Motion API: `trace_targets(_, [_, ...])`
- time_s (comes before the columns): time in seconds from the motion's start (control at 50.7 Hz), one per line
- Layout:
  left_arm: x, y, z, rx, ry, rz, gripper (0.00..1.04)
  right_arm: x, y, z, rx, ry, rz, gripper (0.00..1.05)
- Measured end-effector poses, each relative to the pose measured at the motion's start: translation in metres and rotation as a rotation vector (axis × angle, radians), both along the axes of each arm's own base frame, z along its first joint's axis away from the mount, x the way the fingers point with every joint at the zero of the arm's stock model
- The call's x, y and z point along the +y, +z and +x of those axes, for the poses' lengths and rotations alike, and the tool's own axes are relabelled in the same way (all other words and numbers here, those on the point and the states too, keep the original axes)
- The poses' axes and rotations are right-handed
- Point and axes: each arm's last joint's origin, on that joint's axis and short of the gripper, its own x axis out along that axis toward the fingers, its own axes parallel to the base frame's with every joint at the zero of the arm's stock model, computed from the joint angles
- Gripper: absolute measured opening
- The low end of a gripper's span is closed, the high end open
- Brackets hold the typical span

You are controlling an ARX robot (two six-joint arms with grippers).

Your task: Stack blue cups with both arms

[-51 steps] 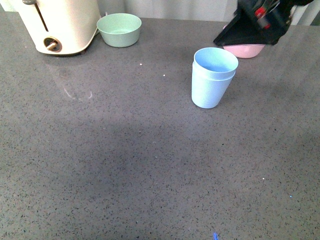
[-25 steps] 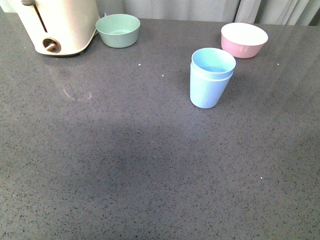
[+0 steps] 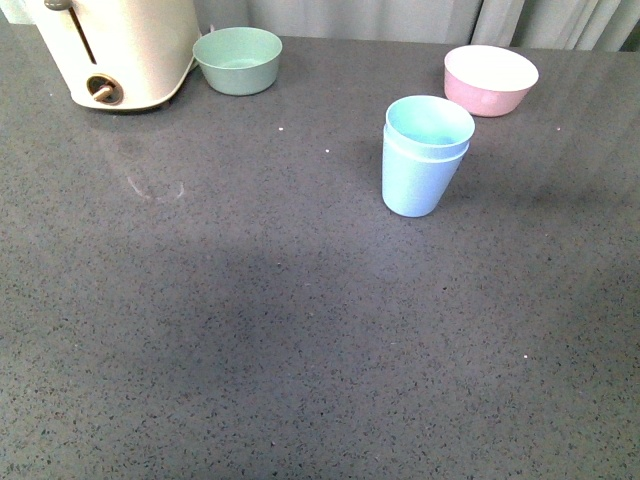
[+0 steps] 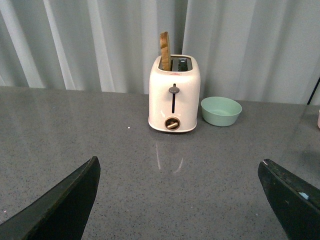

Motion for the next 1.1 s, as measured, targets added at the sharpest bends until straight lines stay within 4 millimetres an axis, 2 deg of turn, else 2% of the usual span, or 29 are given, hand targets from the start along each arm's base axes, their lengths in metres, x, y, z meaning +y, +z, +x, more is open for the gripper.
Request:
trace_targets(0.079, [0.0,0.0,0.0,0.0,0.0,0.0,0.96,0.0,-0.008,-0.011,0.003,0.004,0.0,0.01])
trace_targets(0.316, [0.0,0.0,0.0,0.0,0.0,0.0,0.96,0.0,-0.024,-0.039,-0.002,0.005,0.007,0.02])
trace_targets(0.572, [0.0,0.0,0.0,0.0,0.0,0.0,0.96,0.0,-0.036,-0.061,0.002,0.005,0.007,0.02])
trace_targets(0.947, [0.0,0.0,0.0,0.0,0.0,0.0,0.96,0.0,-0.047,-0.081,-0.013,0.005,0.007,0.02])
trace_targets(1.104, [0.0,0.0,0.0,0.0,0.0,0.001,0.96,0.0,-0.045,-0.087,-0.026,0.005,0.007,0.02])
